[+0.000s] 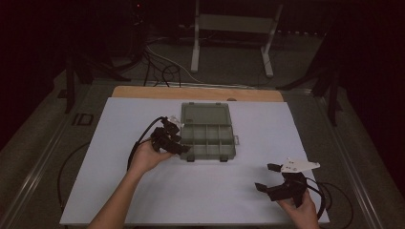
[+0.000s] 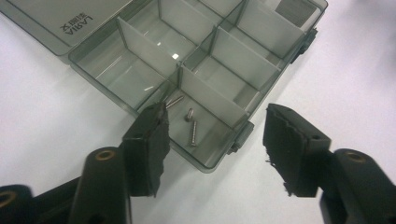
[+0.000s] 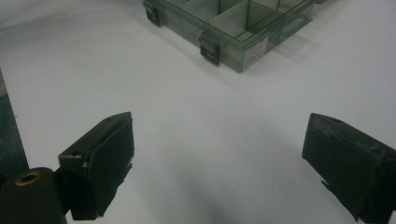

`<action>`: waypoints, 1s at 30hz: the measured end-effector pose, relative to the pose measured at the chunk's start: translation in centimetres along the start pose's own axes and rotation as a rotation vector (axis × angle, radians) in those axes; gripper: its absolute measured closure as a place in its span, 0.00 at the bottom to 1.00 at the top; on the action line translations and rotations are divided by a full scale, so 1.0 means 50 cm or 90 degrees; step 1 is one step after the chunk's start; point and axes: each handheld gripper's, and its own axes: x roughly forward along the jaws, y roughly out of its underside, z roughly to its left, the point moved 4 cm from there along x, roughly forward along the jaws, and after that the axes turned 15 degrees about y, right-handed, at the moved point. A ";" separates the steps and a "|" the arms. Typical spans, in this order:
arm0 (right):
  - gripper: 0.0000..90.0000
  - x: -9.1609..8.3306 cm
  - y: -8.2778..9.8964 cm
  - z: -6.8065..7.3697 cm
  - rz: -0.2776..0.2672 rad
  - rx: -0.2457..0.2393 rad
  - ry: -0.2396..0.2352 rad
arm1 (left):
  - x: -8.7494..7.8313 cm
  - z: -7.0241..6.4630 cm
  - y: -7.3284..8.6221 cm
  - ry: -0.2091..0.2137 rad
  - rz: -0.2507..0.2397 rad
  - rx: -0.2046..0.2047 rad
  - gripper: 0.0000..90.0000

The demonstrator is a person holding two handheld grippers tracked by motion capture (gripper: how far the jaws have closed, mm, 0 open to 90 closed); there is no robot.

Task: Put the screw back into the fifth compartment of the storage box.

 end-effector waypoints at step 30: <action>0.10 0.005 -0.002 -0.008 -0.001 0.014 0.009 | -0.040 -0.031 0.056 -0.012 -0.056 0.001 0.23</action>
